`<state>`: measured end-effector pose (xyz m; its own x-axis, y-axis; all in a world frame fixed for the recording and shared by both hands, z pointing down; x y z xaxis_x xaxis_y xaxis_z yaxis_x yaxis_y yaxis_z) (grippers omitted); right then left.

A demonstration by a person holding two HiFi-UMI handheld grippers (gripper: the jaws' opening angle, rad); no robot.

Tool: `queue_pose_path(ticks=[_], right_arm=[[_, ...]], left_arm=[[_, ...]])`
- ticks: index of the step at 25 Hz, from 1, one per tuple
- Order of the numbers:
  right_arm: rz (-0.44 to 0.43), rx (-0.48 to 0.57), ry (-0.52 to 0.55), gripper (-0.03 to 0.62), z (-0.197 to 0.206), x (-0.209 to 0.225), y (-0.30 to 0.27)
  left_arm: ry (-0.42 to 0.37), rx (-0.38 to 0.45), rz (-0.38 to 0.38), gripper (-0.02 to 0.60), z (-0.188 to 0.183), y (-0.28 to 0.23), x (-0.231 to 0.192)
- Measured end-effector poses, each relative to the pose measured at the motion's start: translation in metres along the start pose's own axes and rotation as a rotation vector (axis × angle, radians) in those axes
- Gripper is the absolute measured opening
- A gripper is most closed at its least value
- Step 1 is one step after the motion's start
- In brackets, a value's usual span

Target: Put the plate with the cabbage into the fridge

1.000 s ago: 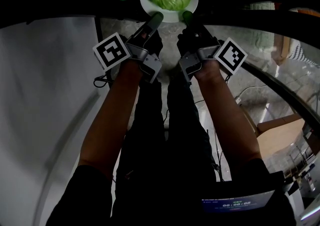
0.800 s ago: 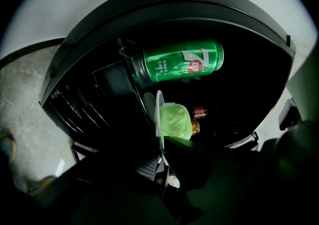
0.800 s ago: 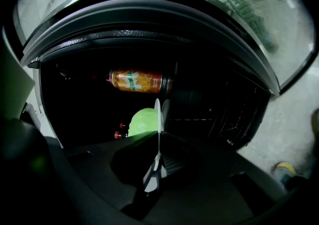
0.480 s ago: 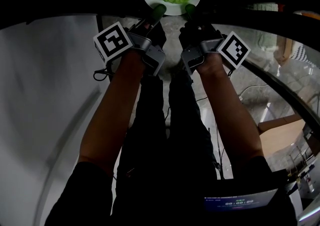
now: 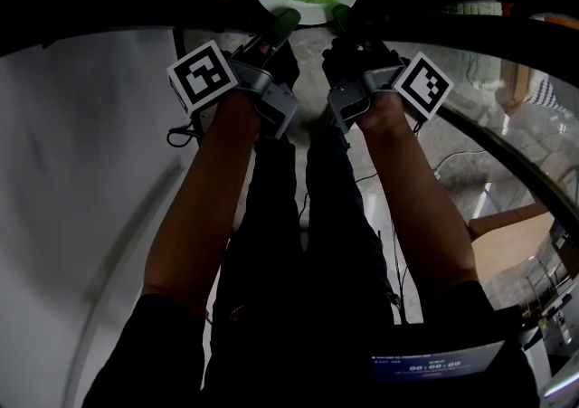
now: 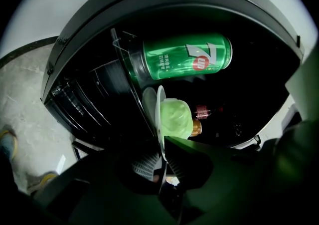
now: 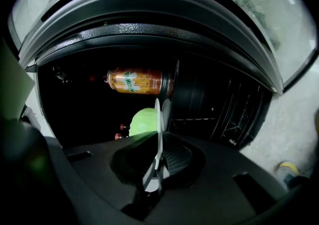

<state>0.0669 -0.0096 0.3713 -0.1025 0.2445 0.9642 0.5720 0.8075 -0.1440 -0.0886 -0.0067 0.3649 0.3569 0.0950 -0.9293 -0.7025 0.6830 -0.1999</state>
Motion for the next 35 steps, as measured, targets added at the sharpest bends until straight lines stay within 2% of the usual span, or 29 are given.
queue_pose_path(ticks=[3, 11, 14, 16, 18, 21, 24, 26, 32, 35], right_arm=[[-0.008, -0.001, -0.005, 0.017, -0.001, 0.001, 0.003], [0.006, 0.01, -0.005, 0.017, -0.008, 0.017, 0.011], [0.035, 0.008, 0.084, 0.017, -0.007, 0.014, 0.015], [0.061, -0.007, 0.197, 0.017, -0.007, 0.008, 0.015], [0.097, -0.027, 0.339, 0.017, -0.003, 0.005, 0.017], [0.175, -0.05, 0.575, 0.017, 0.007, 0.005, 0.026], [0.19, -0.073, 0.693, 0.015, 0.014, 0.003, 0.029], [0.198, -0.073, 0.768, 0.006, 0.017, -0.001, 0.029], [0.238, -0.056, 1.066, 0.006, 0.033, -0.013, 0.028], [0.241, -0.053, 1.181, 0.006, 0.04, -0.015, 0.027]], left_arm=[[0.02, 0.013, 0.024, 0.021, 0.002, -0.002, 0.003], [0.015, 0.035, 0.015, 0.021, 0.003, 0.0, -0.014], [0.007, 0.045, 0.018, 0.021, 0.002, 0.001, -0.013], [-0.042, 0.04, 0.003, 0.021, 0.001, 0.002, -0.011], [-0.141, 0.016, -0.03, 0.021, 0.002, 0.004, -0.01], [-0.364, -0.037, -0.104, 0.021, 0.01, 0.012, -0.005], [-0.612, -0.057, -0.141, 0.021, 0.013, 0.015, 0.009], [-0.748, -0.048, -0.168, 0.02, 0.012, 0.015, 0.02], [-1.104, -0.062, -0.268, 0.018, 0.018, 0.018, 0.03], [-1.214, -0.059, -0.271, 0.003, 0.023, 0.019, 0.033]])
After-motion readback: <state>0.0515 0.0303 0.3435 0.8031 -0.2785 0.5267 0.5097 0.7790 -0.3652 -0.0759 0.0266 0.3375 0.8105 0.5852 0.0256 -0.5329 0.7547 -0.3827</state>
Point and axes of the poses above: the fingertips, and each gripper's own axes: y backward along the fingers, x to its right, z out of its underside, the point moved 6 cm from there along y, backward along the fingers, and after that the axes turned 15 degrees about -y, right-handed, at the moved point
